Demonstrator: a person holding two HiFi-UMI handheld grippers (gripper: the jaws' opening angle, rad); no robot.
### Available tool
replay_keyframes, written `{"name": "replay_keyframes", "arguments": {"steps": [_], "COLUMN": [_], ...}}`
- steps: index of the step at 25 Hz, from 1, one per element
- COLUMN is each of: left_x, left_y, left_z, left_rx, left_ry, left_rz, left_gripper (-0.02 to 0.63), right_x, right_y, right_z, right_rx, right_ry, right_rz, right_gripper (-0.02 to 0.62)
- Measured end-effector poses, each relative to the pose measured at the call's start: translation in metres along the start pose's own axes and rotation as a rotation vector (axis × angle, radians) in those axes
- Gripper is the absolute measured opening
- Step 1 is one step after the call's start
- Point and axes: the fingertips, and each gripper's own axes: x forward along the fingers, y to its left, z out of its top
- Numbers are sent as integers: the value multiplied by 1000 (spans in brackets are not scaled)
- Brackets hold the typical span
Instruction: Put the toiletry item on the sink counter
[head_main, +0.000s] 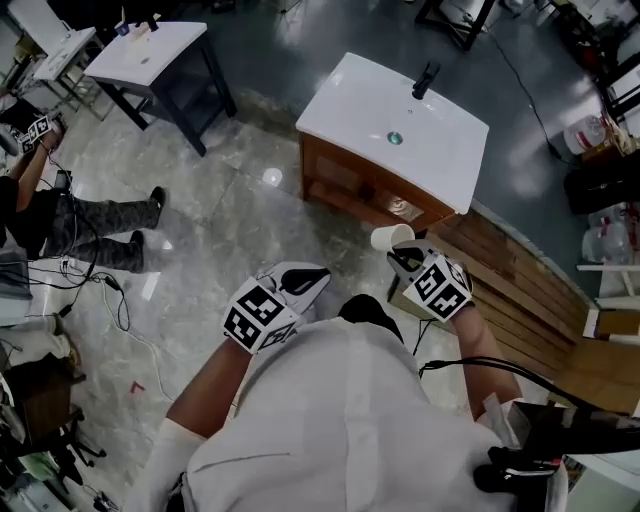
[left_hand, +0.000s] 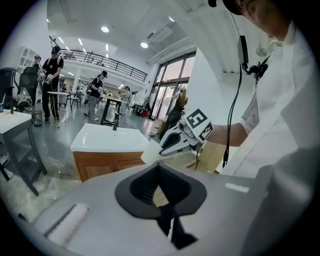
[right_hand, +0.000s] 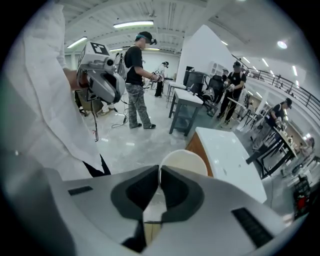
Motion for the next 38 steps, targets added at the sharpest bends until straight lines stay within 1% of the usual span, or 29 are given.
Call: {"name": "replay_keyframes", "arguments": {"steps": [3,6,10,13,17,20,25,27,30,32,36,38], "left_x": [3,-1,4,14,32,47,53,56,56,55,52,51], "left_y": [26,59,118,149,186,215,241,252,265,274,292,294], "left_z": [10,30,62,83,116,134,146,146,144,144,145,142], "left_rx": [-19,-40,-81,-115,-147,-172,-219,-240,-273,-291,-322,-340], "left_ry": [-14,-28,-44,-53,-75,-85,-105,-112,-123,-129,-140,-139], "left_rz": [24,56,137,197,251,295,375,411,472,508,548,567], "left_gripper": [6,6,6,6,6,6,6,6,6,6,6,6], "right_x": [13,27,60,83,112,137,174,192,223,240,265,279], "right_y": [-45,-96,-180,-235,-311,-364,-423,-445,-477,-494,-534,-546], "right_z": [10,32,60,76,92,102,120,122,120,120,114,111], "right_rx": [-42,-74,-136,-185,-247,-277,-366,-376,-394,-388,-389,-385], "right_ry": [14,23,33,28,45,56,95,108,154,179,238,257], "right_rz": [-13,-4,25,49,75,92,104,112,128,143,134,144], "right_gripper": [15,15,15,15,15,15,15,15,15,15,15,15]}}
